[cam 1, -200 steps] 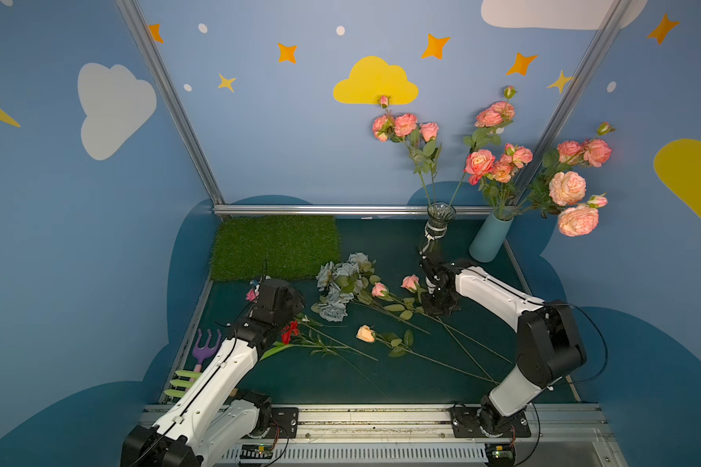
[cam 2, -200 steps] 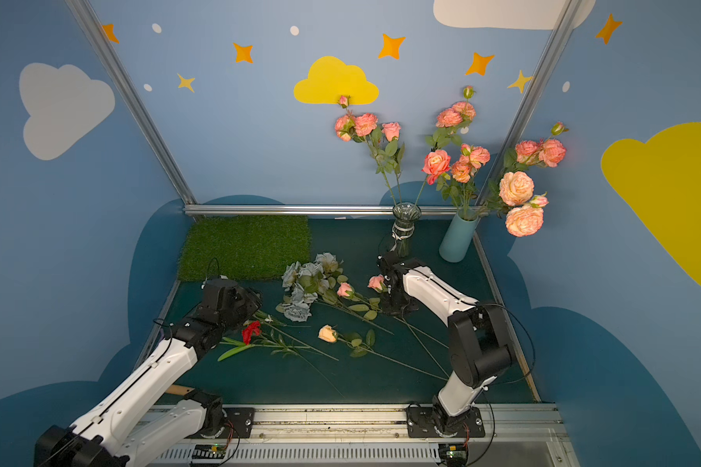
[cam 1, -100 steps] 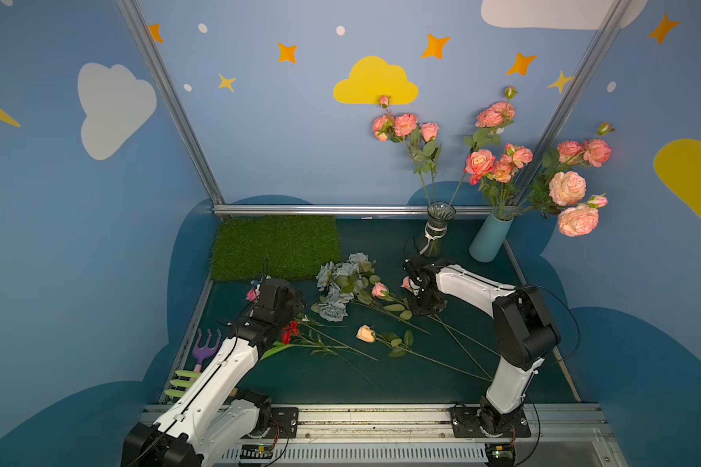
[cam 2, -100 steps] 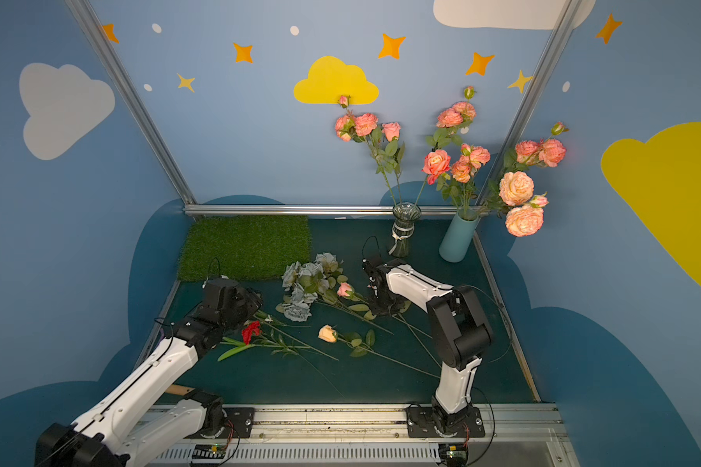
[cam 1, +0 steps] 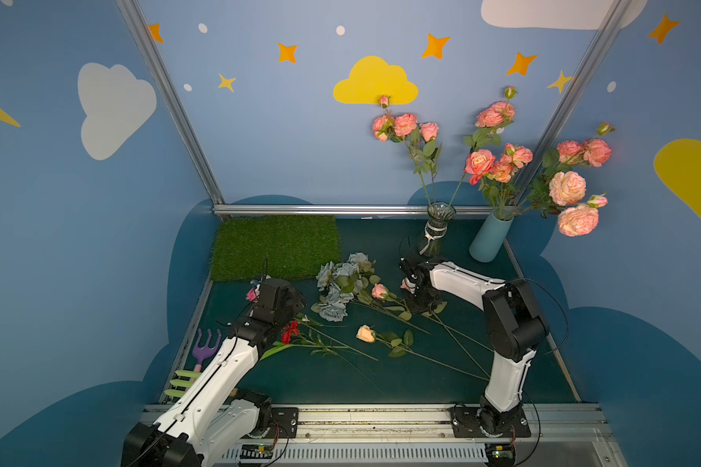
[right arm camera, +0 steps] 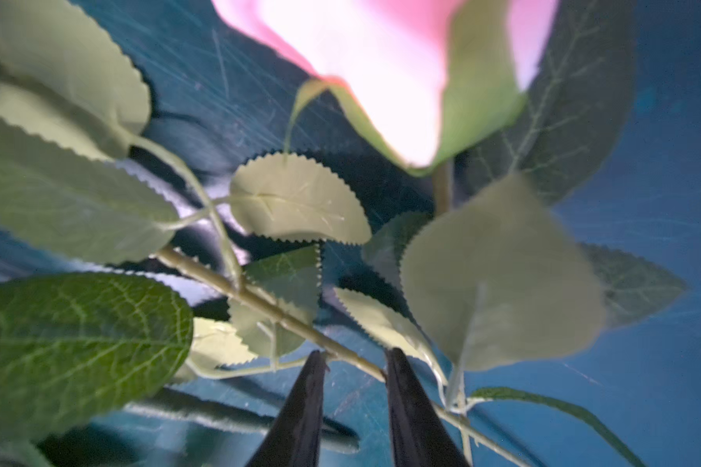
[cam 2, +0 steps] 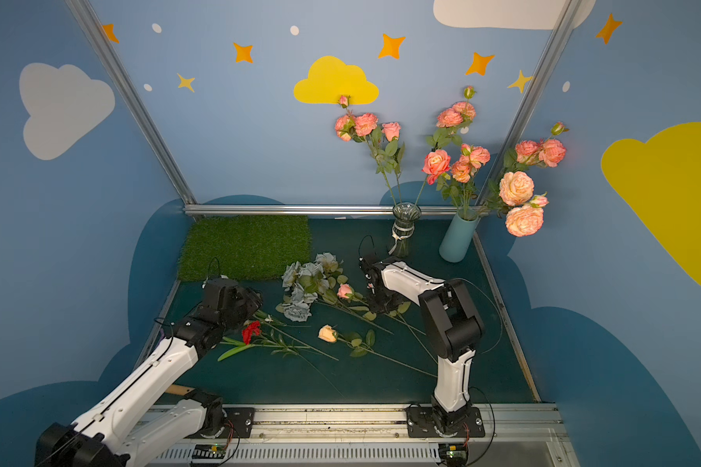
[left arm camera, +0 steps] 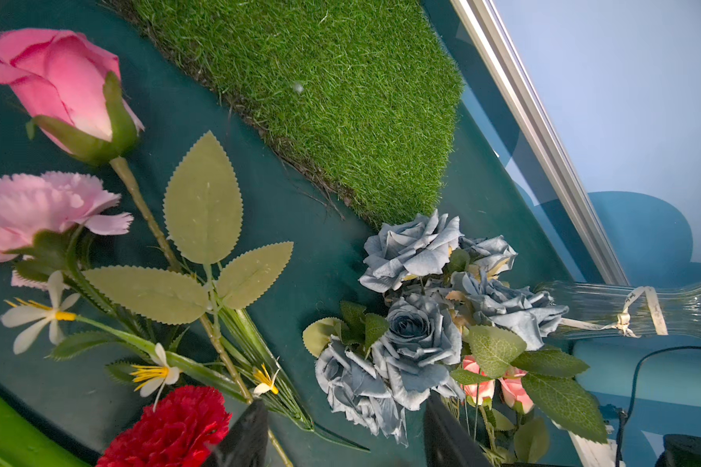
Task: Place the pink flowers into the vase
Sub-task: Pick up the flower at the center of the board.
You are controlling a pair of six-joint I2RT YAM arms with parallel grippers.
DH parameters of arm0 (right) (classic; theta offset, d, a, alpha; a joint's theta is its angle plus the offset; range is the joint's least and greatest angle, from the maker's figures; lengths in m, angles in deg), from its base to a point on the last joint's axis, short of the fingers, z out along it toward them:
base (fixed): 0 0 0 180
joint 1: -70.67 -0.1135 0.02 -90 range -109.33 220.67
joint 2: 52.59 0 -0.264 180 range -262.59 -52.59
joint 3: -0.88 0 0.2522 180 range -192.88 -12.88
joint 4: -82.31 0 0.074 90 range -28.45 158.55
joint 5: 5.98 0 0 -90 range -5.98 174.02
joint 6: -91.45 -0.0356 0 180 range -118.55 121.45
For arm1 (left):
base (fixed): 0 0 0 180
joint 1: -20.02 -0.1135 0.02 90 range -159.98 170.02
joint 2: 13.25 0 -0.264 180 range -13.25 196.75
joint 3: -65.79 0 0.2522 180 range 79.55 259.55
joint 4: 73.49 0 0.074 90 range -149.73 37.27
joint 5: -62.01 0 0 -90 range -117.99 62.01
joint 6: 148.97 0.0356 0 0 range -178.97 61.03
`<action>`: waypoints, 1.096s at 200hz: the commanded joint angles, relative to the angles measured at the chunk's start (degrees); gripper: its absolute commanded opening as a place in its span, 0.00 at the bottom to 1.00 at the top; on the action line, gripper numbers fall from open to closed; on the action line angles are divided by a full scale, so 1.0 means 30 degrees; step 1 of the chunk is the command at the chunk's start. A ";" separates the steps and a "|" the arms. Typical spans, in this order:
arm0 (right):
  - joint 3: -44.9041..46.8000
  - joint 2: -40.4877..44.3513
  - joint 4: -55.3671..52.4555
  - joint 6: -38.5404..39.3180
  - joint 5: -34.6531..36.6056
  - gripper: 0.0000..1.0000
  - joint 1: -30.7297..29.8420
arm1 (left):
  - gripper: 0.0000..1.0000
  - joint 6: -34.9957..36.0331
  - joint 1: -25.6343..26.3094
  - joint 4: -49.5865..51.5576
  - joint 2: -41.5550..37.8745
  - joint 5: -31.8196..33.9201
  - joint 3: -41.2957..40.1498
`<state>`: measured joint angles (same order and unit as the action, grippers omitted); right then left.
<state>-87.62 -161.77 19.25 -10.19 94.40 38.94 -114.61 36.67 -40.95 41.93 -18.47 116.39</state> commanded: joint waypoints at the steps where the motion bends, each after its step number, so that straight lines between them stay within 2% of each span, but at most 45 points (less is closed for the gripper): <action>1: -0.0241 -0.0313 -0.0237 0.0232 -0.0147 0.29 -0.0172 | 0.62 0.0184 -0.0094 -0.0034 -0.0141 0.0269 -0.0034; 137: -0.0811 -0.1798 -0.0784 0.0857 -0.0330 0.27 -0.0908 | 0.62 0.0120 -0.0077 0.0314 -0.0551 0.0204 0.0052; 179: -0.0278 -0.0076 -0.1077 0.0774 -0.0929 0.27 -0.1060 | 0.62 0.0117 -0.0041 0.0605 -0.0961 0.0138 0.0250; 219: -0.0337 -0.0105 -0.1759 0.0718 -0.0486 0.28 -0.1204 | 0.62 0.0032 0.0164 0.0906 -0.1205 0.0310 0.0375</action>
<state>-89.18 -163.85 16.65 -8.11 92.95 35.86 -114.68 36.82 -39.70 39.40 -18.10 116.42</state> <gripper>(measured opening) 0.277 0.619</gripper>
